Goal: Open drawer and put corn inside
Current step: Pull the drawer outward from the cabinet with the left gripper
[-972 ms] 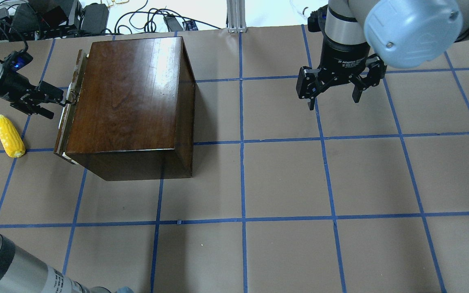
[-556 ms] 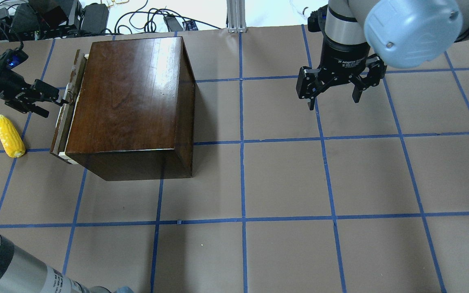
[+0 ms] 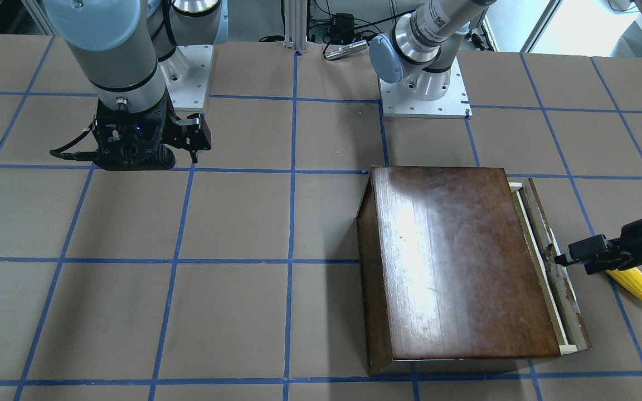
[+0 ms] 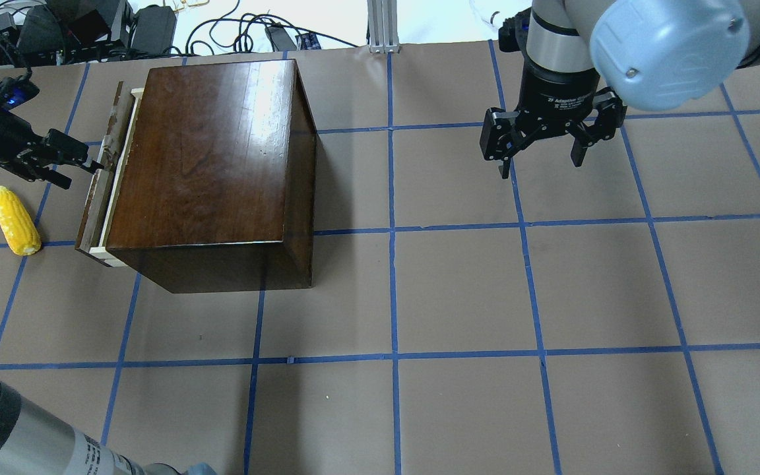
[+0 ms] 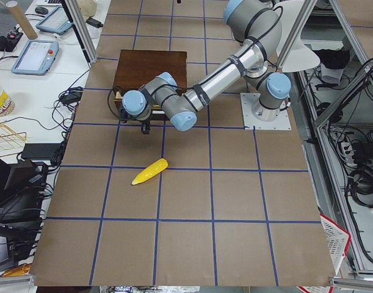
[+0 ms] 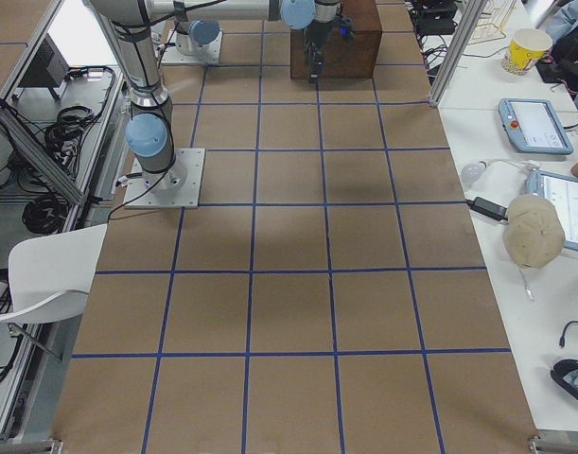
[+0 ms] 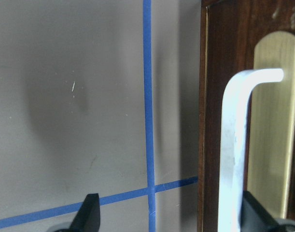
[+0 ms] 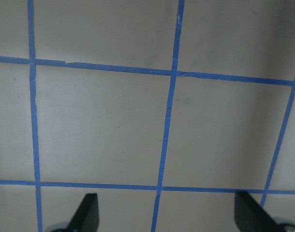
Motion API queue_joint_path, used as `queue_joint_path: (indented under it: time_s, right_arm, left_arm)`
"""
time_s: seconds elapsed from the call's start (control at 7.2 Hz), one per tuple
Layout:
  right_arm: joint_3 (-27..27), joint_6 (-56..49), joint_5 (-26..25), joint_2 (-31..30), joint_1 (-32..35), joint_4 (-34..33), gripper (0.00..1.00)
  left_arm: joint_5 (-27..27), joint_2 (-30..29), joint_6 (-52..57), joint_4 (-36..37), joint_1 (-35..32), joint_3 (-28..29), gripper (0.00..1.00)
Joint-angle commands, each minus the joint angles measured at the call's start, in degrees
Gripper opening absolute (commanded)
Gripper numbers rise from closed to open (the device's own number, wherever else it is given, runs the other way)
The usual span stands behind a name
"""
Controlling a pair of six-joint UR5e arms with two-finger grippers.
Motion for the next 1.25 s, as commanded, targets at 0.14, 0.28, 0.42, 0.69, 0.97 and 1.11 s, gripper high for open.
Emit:
queue_joint_path:
  time_s: [0.14, 0.28, 0.42, 0.69, 0.97, 1.11]
  right_arm:
    - [0.0, 0.0, 0.1, 0.0, 0.0, 0.0, 1.0]
    - [0.0, 0.0, 0.0, 0.0, 0.0, 0.0, 1.0]
    - [0.0, 0.0, 0.0, 0.0, 0.0, 0.0, 1.0]
    - [0.0, 0.0, 0.0, 0.0, 0.0, 0.0, 1.0]
    - [0.0, 0.0, 0.0, 0.0, 0.0, 0.0, 1.0]
    - [0.0, 0.1, 0.0, 0.0, 0.0, 0.0, 1.0]
  left_arm:
    - [0.1, 0.0, 0.2, 0.5, 1.1, 0.2, 1.0]
    - [1.4, -0.1, 0.3, 0.9, 1.1, 0.4, 1.0]
    - [2.1, -0.1, 0.3, 0.9, 1.1, 0.5, 1.0]
    - [2.2, -0.1, 0.3, 1.2, 1.8, 0.8, 1.0]
    - [2.2, -0.1, 0.3, 1.5, 2.3, 0.9, 1.0]
    - [2.5, -0.1, 0.3, 1.5, 2.4, 1.0, 1.0]
